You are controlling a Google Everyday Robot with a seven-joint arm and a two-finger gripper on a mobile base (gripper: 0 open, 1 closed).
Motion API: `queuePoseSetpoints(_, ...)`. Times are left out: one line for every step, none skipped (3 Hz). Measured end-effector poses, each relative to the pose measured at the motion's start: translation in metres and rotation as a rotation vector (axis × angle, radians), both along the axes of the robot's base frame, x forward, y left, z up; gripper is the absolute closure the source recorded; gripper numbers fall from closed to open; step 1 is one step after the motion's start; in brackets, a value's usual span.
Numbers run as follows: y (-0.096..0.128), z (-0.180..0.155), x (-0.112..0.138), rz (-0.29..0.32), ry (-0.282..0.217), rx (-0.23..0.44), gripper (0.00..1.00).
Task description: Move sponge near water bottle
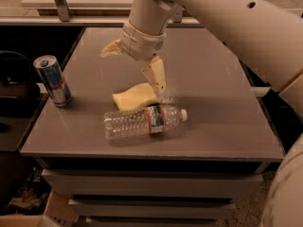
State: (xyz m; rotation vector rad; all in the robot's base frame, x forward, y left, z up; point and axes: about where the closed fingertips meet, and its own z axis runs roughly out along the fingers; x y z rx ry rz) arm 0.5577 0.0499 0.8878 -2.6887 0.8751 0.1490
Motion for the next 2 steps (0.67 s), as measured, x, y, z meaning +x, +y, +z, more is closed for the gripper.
queuePoseSetpoints(-0.0025, 0.0051, 0.0106, -0.014, -0.015, -0.004, 0.0)
queuePoseSetpoints(-0.0048, 0.0106, 0.0183, -0.025, -0.028, -0.006, 0.0)
